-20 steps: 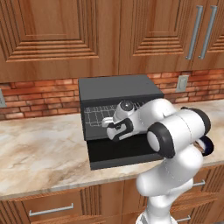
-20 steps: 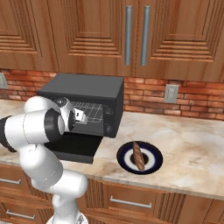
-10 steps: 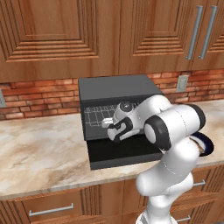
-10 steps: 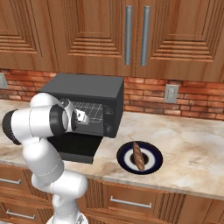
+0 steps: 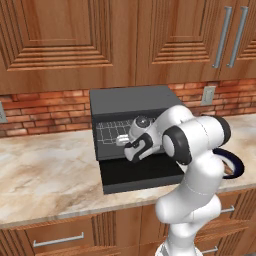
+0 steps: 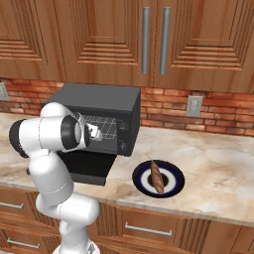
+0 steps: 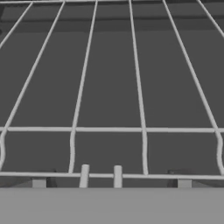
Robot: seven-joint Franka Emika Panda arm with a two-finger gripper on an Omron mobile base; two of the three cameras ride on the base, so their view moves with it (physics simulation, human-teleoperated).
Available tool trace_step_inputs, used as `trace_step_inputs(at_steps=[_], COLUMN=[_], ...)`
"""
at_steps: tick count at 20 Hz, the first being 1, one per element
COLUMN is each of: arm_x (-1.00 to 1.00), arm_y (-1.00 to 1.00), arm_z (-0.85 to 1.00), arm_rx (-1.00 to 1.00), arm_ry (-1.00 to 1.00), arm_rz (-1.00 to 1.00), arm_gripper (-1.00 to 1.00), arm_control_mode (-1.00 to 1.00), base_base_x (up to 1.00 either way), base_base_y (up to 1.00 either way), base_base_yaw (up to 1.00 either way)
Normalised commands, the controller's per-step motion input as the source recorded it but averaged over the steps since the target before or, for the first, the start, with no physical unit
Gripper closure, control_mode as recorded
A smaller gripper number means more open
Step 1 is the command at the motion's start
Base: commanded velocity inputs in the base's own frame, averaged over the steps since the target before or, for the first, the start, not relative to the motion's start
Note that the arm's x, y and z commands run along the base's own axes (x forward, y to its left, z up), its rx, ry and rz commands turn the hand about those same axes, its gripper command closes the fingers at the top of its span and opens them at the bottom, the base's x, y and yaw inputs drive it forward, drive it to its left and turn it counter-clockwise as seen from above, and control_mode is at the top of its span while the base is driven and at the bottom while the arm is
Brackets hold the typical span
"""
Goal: Pull the toaster oven rack outwards. Pick up the baguette from the plate and place it on the toaster oven rack. Close the toaster oven door fully and set the temperature to the lowest setting.
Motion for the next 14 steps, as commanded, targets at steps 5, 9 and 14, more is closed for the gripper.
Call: trace_step_inputs(at_steps=[5, 9, 14], arm_x=[0.08, 0.00, 0.00], arm_y=[0.01, 0.02, 0.00], arm_z=[-0.12, -0.11, -0.19], arm_rx=[-0.02, -0.02, 0.00], arm_ry=[0.00, 0.00, 0.01], arm_rz=[0.00, 0.00, -0.01], arm_gripper=[-1.00, 1.00, 1.00], arm_control_mode=[-1.00, -1.00, -1.00], base_base_x=[0.00, 0.00, 0.00], base_base_y=[0.00, 0.00, 0.00], base_base_yaw=[0.00, 0.00, 0.00])
